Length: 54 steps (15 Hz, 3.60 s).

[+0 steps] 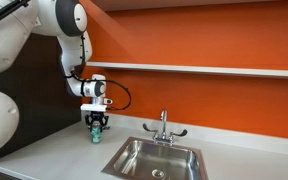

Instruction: Place the soda can inside the sink

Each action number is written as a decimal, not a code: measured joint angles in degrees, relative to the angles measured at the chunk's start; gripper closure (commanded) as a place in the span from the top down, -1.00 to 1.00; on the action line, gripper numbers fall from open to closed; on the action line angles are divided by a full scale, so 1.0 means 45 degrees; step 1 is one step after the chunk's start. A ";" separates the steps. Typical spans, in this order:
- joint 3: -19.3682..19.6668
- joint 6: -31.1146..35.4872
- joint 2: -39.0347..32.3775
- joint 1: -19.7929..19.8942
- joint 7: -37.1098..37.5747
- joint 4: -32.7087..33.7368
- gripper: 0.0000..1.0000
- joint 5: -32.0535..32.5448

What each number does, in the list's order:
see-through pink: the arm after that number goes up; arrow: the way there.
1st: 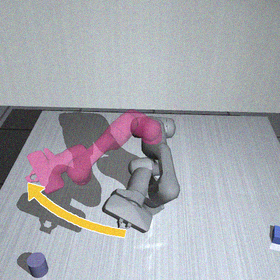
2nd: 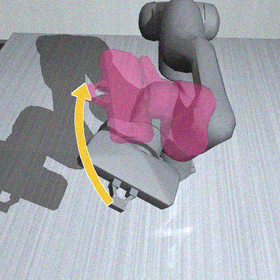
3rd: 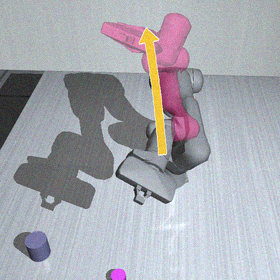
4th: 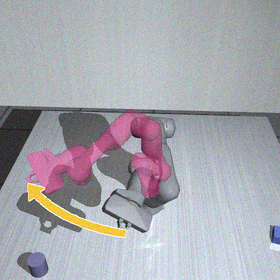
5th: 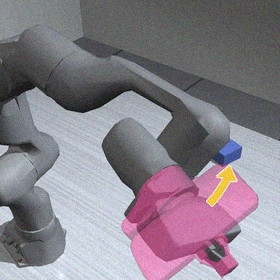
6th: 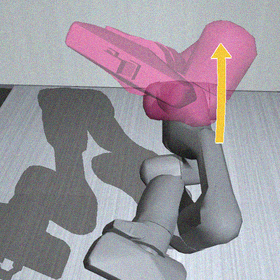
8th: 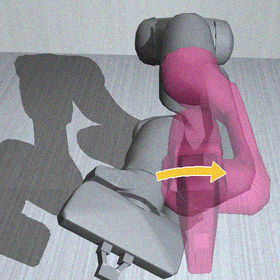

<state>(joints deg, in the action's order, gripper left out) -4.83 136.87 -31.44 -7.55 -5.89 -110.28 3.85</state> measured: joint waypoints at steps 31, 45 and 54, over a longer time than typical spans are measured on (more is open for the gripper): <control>0.1619 0.0870 0.2538 0.1495 0.0520 -0.2987 -0.23 -0.0074; 0.2865 0.2616 0.2703 0.2754 0.0838 -0.4131 -0.23 -0.0145; 0.3039 0.3502 0.1358 0.3356 0.0930 -0.3732 -0.23 -0.0834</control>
<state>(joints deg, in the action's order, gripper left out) 8.85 152.63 -25.33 7.55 -1.70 -127.08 0.10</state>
